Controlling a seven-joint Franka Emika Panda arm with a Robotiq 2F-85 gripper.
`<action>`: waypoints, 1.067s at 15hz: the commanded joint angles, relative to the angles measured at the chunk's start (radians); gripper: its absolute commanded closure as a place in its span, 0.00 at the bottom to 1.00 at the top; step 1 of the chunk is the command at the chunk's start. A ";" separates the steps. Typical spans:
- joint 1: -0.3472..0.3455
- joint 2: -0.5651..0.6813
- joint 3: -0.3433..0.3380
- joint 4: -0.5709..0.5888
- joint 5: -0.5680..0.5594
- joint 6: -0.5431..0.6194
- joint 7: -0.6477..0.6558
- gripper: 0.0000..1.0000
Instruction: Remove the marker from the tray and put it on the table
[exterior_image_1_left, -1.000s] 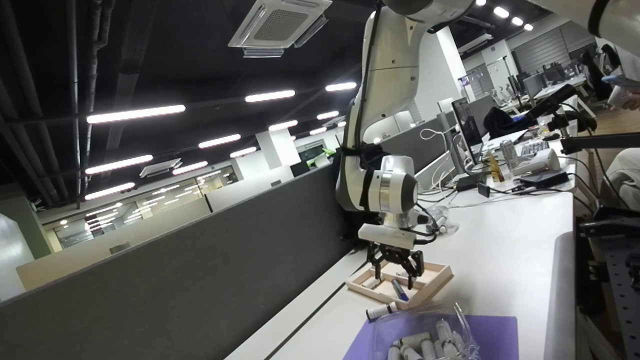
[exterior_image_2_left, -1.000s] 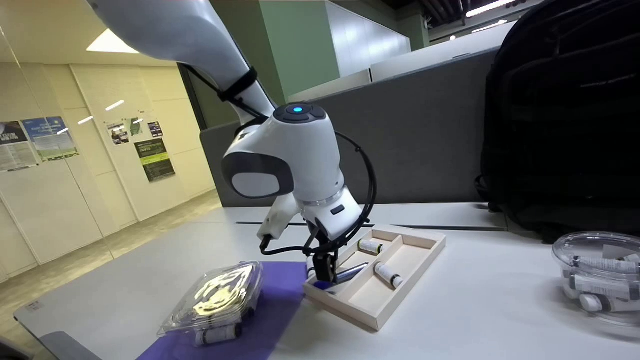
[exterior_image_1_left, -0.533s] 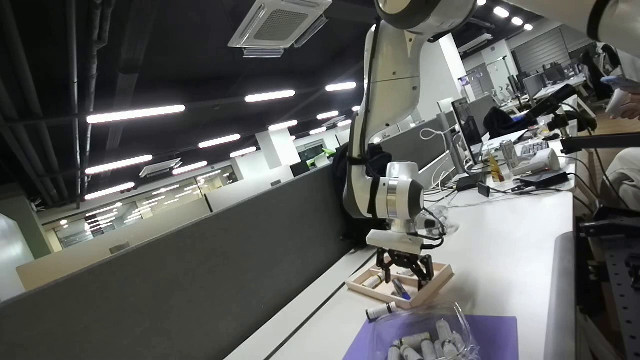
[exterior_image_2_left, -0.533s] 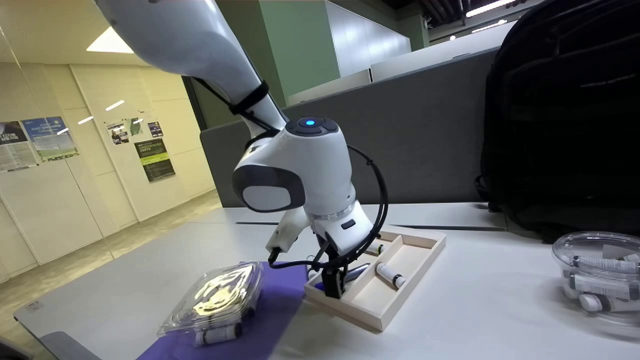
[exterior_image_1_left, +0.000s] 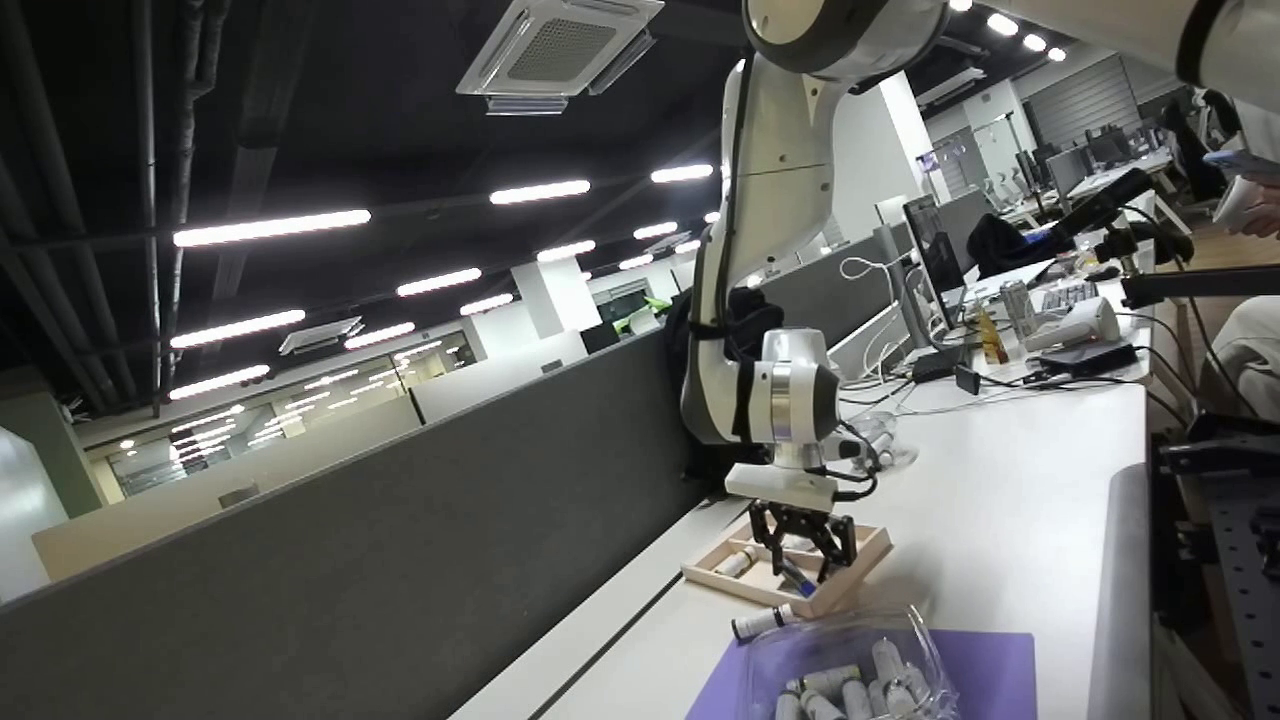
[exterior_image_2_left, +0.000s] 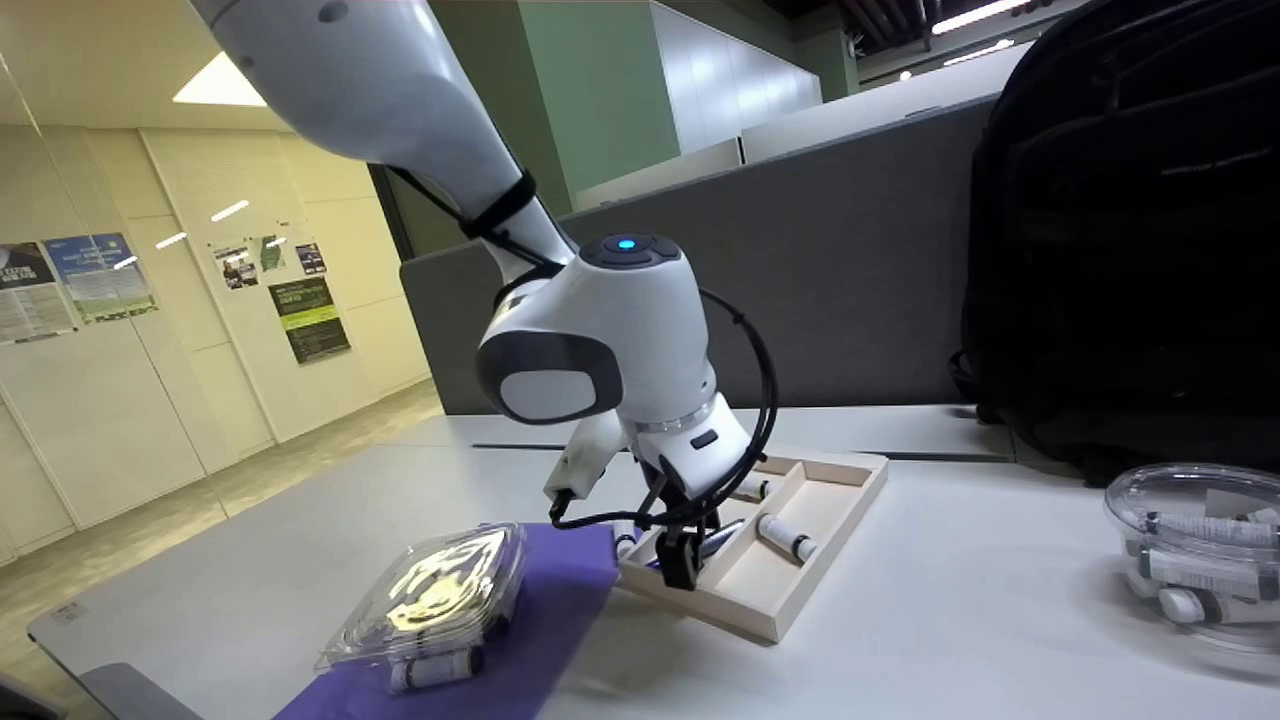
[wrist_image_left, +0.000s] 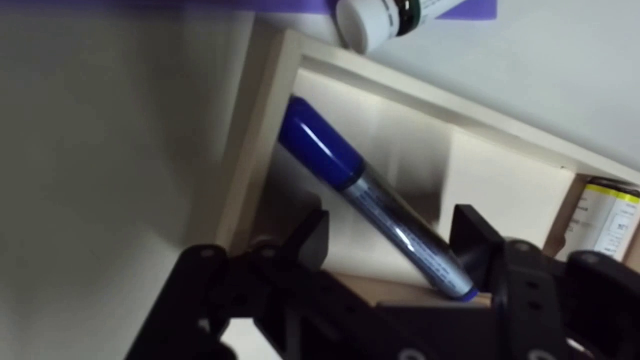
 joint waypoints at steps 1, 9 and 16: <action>0.020 0.025 -0.020 0.036 -0.021 -0.011 0.041 0.63; 0.023 0.034 -0.018 0.058 -0.028 0.000 0.010 0.96; 0.030 -0.038 0.004 -0.010 -0.049 0.045 -0.100 0.94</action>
